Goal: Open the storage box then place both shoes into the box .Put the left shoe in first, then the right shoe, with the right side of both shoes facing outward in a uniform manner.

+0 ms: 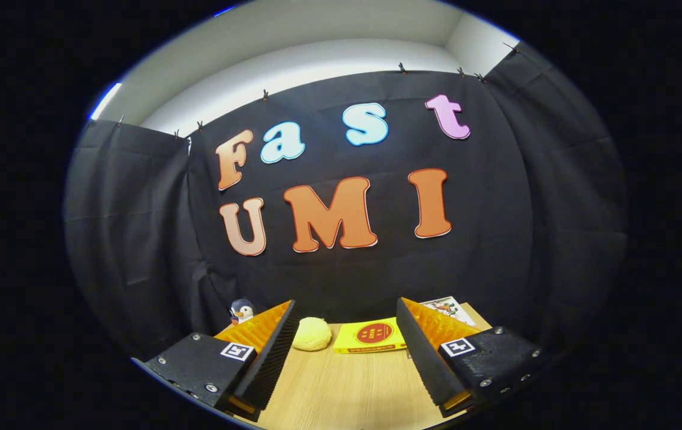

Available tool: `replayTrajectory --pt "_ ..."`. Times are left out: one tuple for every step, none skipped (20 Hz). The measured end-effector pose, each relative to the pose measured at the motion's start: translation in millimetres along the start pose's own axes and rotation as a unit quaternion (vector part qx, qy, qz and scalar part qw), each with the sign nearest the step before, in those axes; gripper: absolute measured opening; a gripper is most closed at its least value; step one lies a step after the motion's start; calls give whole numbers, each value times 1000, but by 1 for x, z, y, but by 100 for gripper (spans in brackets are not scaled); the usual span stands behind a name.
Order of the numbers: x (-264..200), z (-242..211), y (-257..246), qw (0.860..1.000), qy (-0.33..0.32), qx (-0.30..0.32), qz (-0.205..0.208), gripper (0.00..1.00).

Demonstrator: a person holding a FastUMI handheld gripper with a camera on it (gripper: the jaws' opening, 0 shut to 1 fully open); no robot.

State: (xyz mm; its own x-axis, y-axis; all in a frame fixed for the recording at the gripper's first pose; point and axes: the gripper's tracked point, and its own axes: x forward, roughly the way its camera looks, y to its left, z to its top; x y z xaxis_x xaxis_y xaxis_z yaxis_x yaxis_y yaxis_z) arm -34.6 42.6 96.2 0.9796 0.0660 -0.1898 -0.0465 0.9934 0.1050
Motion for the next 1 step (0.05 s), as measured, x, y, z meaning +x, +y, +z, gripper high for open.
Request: replayTrajectory --pt "0 4 0 1000 -7 -4 1 98"
